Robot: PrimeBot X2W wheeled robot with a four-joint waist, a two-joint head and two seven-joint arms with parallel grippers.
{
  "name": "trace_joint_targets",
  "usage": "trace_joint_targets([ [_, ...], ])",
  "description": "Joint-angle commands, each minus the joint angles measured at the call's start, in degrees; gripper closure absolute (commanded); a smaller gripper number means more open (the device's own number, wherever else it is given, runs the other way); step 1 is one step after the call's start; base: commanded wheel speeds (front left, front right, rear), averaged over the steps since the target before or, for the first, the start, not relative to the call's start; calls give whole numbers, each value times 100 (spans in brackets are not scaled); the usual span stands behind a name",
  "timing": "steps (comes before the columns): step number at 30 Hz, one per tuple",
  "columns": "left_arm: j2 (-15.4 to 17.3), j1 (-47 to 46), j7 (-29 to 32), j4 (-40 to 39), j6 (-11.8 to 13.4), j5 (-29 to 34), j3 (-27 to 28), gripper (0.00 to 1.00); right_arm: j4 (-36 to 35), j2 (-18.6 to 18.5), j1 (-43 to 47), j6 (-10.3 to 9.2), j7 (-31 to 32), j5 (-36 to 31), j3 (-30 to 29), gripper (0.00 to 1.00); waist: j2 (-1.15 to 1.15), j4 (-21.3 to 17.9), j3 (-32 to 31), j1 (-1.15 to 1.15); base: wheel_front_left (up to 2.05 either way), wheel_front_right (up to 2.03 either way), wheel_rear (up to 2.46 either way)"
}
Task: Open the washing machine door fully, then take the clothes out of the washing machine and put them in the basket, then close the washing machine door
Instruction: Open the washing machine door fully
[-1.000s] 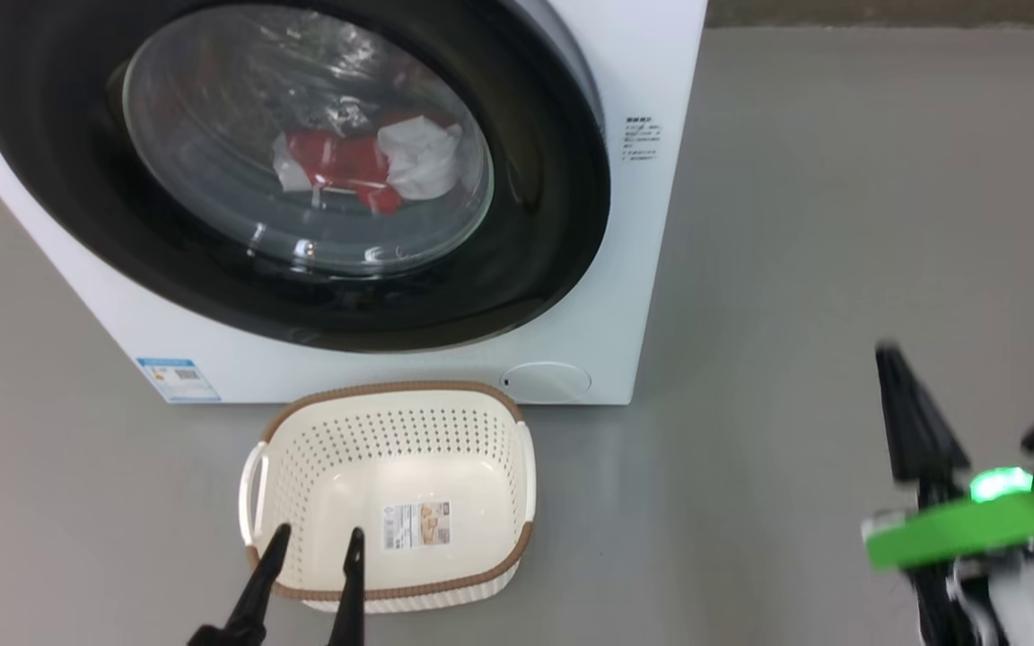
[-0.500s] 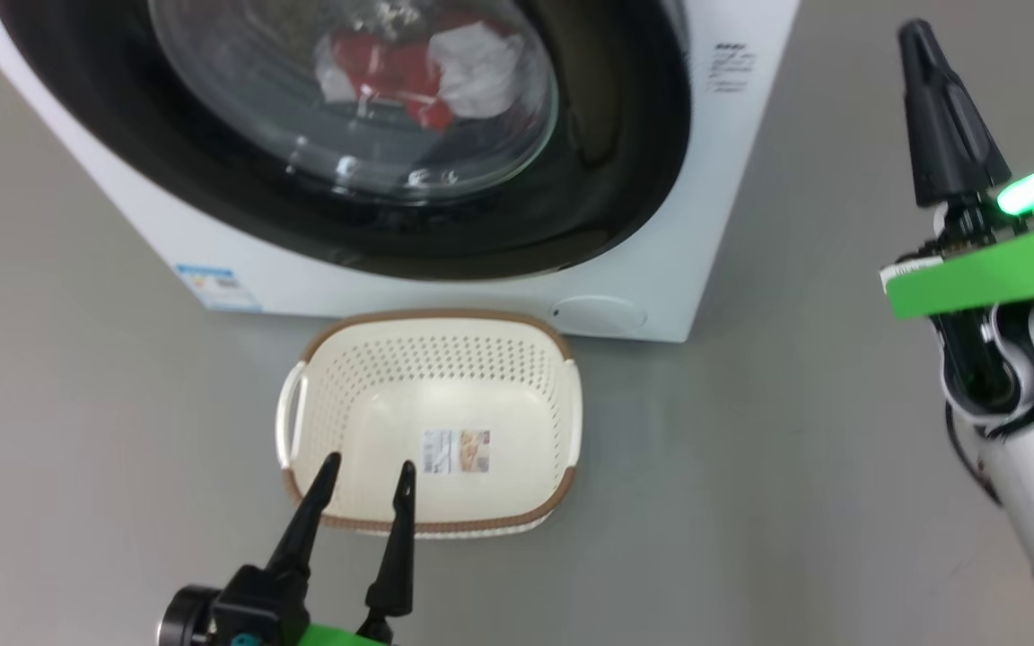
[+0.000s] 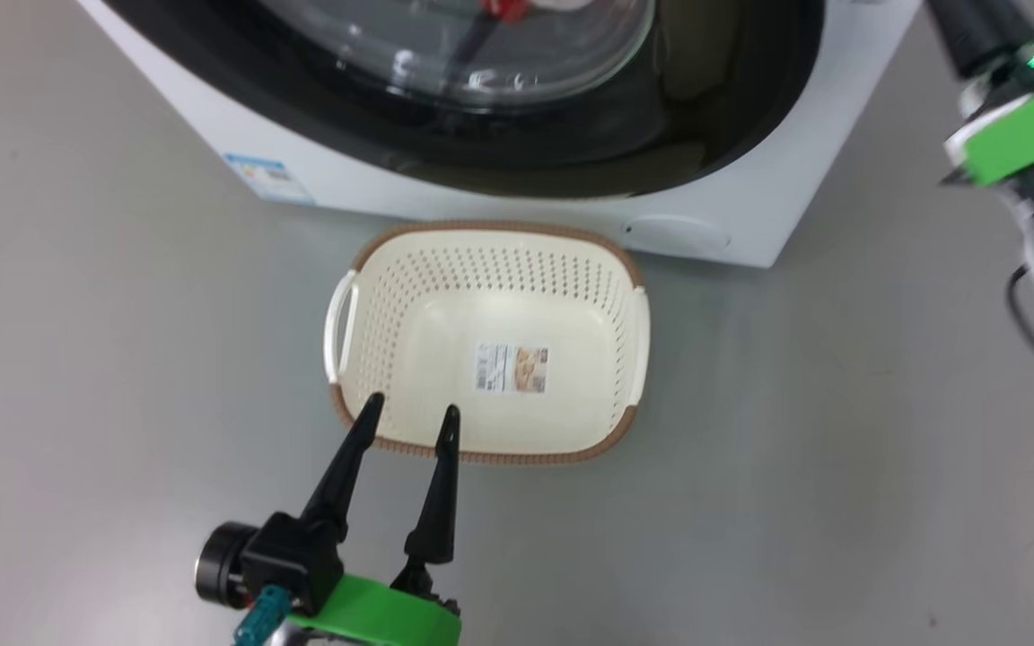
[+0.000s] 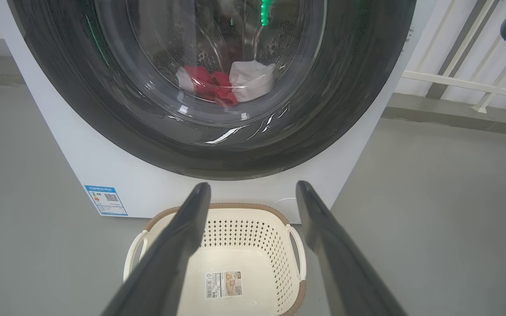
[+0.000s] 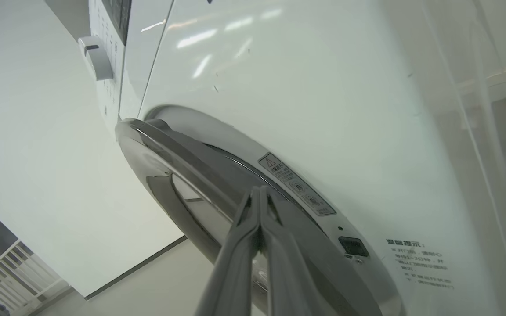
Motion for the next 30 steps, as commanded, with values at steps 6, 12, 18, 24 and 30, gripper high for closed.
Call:
trace_joint_targets([
  [6,59,-361,-69,-231,110,-152,-14,0,-309,-469,-486,2,1258,1399,-28,100,0,363,662,0,0,0,0],
  [12,59,-477,-69,-226,120,-194,-101,0,-86,-546,-745,2,2085,1859,-93,100,0,422,823,0,0,0,0],
  [18,59,-591,-69,-237,138,-229,-172,0,77,-466,-979,2,2604,1991,-194,100,0,457,987,0,0,0,0],
  [24,59,-666,-69,-224,164,-255,-181,0,66,-379,-987,2,2896,1890,-201,100,0,461,1021,0,0,0,0],
  [30,59,-608,-69,-179,164,-242,-155,0,-119,-340,-572,2,3040,1712,-141,100,0,430,751,0,0,0,0],
])
